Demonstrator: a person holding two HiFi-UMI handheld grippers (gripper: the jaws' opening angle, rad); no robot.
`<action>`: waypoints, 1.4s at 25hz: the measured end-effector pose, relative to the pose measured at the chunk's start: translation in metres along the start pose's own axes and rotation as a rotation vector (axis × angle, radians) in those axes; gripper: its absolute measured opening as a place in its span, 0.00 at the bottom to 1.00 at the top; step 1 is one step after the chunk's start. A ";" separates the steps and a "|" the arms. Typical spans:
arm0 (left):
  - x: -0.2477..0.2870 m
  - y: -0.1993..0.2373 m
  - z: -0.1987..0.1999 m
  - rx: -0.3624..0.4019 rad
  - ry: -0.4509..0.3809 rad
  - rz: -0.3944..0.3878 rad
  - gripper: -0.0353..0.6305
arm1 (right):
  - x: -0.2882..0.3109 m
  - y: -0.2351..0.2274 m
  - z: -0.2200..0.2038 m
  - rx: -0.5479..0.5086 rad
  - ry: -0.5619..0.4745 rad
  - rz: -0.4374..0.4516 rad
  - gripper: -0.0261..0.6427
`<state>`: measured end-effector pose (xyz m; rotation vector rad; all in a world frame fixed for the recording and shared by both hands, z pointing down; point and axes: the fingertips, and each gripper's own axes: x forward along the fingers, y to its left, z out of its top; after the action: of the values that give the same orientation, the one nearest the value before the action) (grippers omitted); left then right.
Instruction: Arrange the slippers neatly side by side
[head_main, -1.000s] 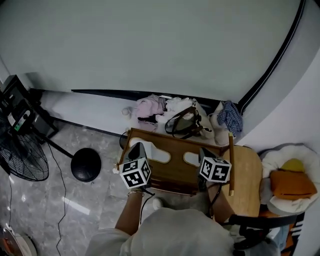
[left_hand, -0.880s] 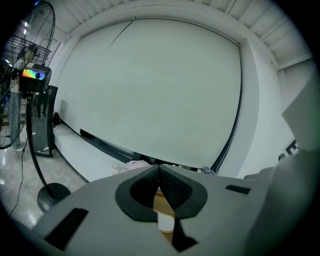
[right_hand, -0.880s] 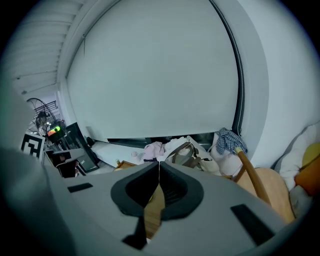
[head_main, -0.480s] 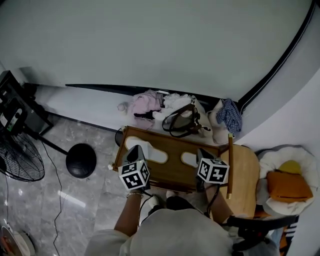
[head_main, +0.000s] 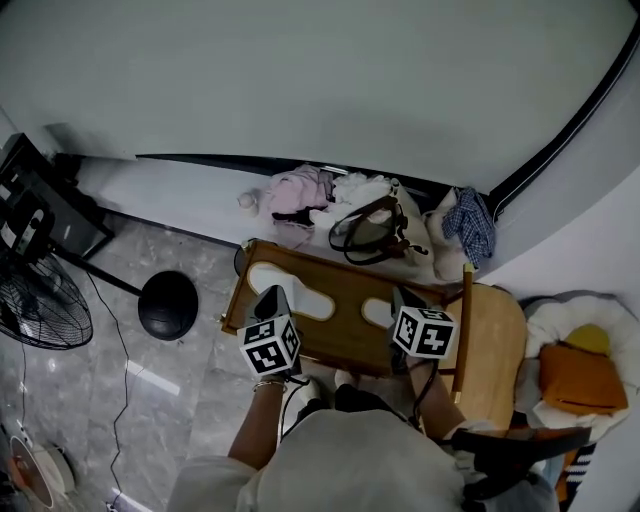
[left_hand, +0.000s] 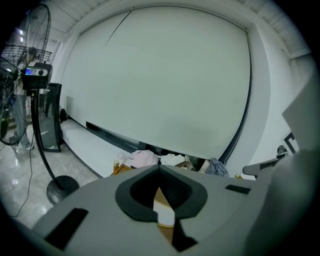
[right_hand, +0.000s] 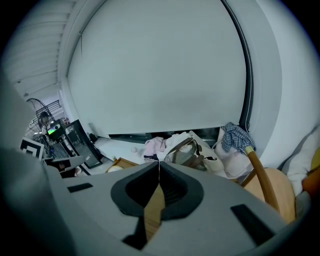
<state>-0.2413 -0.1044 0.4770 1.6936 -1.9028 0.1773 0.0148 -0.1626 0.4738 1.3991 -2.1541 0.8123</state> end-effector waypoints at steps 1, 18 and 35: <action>0.001 -0.001 -0.001 0.002 0.003 0.006 0.08 | 0.003 -0.002 0.000 0.002 0.005 0.005 0.09; 0.010 0.021 -0.051 -0.026 0.105 0.145 0.08 | 0.072 0.010 -0.036 -0.029 0.161 0.121 0.09; 0.025 0.040 -0.070 -0.062 0.147 0.230 0.08 | 0.097 0.009 -0.051 -0.085 0.241 0.142 0.09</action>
<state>-0.2563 -0.0864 0.5577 1.3795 -1.9671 0.3194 -0.0290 -0.1890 0.5711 1.0572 -2.0910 0.8813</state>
